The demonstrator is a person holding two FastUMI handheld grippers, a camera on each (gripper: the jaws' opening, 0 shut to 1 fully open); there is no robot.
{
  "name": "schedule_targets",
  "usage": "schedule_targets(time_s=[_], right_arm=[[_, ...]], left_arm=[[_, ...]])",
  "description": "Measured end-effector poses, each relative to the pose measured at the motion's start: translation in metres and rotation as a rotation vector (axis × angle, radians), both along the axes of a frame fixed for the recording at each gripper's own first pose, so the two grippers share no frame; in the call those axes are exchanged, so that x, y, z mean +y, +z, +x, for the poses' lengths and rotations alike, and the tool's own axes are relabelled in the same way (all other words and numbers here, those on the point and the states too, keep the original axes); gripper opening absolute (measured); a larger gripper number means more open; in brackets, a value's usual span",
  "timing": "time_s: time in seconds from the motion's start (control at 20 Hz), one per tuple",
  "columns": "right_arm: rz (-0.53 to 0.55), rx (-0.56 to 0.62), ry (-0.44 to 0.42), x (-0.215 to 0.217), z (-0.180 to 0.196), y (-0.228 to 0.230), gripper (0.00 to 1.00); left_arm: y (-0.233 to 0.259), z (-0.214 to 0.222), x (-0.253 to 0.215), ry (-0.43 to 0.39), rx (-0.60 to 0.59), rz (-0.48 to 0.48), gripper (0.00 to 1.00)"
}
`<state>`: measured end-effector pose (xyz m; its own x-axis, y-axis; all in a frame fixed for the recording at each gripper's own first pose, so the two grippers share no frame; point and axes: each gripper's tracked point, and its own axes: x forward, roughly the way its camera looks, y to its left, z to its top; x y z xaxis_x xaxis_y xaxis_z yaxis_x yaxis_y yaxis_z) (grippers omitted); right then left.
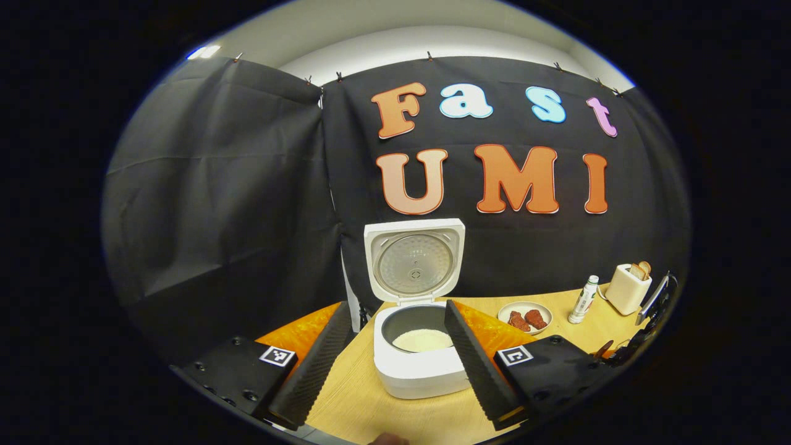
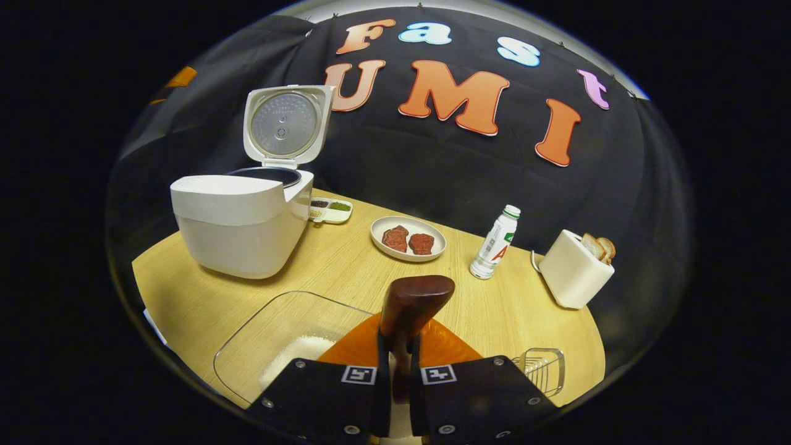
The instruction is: Close the left gripper, press the button to open the rice cooker; take a wooden spoon from the chopstick holder with the right hand, scoop a spoonful of rice and pour it into the rice cooker, then put the wooden spoon back into the chopstick holder.
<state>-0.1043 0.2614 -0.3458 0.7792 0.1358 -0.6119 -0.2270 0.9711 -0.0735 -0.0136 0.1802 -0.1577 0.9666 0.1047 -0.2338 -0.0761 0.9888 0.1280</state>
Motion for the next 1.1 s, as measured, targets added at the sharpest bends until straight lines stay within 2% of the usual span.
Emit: schedule_targets(time_s=[0.25,0.45,0.75,1.0,1.1], right_arm=[[0.121,0.034,-0.053,0.018,-0.008,0.002,0.12],[0.268,0.104,-0.120,0.035,-0.009,0.003,0.12],[0.410,0.204,-0.156,0.057,-0.011,0.003,0.12],[0.546,0.289,-0.273,0.048,-0.008,-0.003,0.12],[0.587,0.313,-0.288,0.048,-0.009,-0.003,0.12]], left_arm=[[-0.007,0.005,-0.005,-0.033,0.024,0.010,1.00],[-0.005,0.007,-0.003,-0.044,0.016,0.012,1.00],[-0.009,0.004,0.006,-0.039,0.016,0.009,1.00],[-0.016,0.003,0.020,-0.013,0.034,-0.008,1.00],[-0.016,0.003,0.022,-0.012,0.037,-0.008,1.00]])
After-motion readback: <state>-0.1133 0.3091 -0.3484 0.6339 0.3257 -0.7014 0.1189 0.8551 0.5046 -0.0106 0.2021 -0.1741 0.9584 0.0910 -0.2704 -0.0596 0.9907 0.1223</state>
